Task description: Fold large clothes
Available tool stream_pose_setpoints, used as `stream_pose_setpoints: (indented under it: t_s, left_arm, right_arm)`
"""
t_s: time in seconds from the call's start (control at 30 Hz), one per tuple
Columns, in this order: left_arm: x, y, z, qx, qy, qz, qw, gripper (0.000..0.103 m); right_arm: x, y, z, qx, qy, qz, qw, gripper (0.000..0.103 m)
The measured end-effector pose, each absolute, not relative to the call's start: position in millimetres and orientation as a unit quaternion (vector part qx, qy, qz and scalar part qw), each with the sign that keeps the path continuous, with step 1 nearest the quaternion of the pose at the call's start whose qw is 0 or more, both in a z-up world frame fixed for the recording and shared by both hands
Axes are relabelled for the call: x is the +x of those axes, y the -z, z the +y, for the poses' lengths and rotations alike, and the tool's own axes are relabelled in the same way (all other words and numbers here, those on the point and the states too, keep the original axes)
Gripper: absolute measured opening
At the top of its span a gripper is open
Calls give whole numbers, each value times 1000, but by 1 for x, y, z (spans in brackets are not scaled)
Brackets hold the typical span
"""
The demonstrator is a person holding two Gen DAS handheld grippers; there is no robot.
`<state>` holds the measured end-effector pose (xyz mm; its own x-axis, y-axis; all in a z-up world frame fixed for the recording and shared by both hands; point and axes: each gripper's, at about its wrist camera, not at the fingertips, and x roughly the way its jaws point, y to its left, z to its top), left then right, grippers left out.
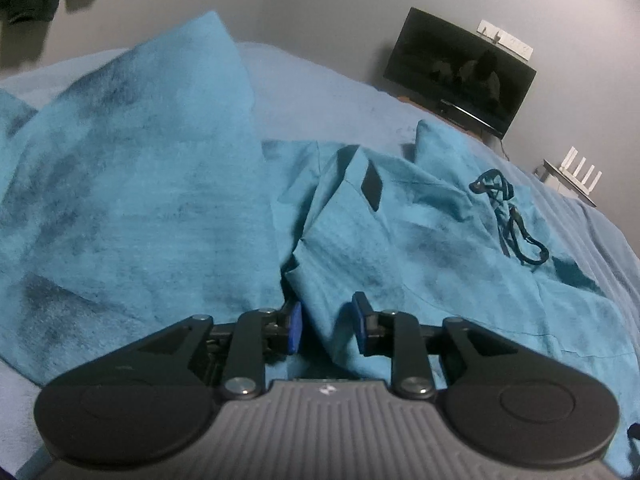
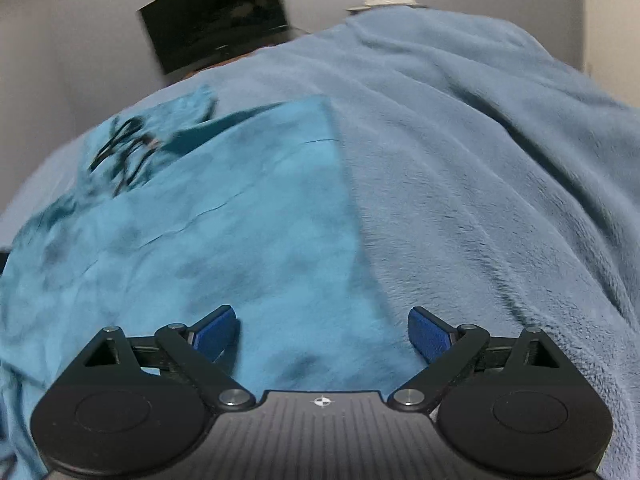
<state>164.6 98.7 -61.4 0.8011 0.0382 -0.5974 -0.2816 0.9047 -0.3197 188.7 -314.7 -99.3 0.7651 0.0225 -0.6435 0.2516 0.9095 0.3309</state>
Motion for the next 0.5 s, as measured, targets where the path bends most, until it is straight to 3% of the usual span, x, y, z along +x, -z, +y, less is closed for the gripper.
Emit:
stream_pose_setpoints:
  t_s: [0.17, 0.2, 0.23, 0.33, 0.5]
  left_arm:
    - [172, 71, 106, -226, -77, 324, 916, 22]
    - [173, 72, 107, -228, -75, 324, 915, 21]
    - [174, 72, 106, -227, -74, 324, 915, 21]
    - [174, 68, 104, -241, -53, 311, 918, 19]
    - [176, 64, 88, -189, -51, 318, 928, 19]
  right_arm:
    - [196, 117, -347, 322, 3, 319, 891, 93]
    - [196, 119, -348, 330, -11, 315, 890, 80]
    - [196, 119, -349, 329, -13, 317, 890, 52]
    - [191, 115, -354, 328, 2, 296, 897, 19]
    - [188, 112, -360, 312, 63, 283, 905, 11]
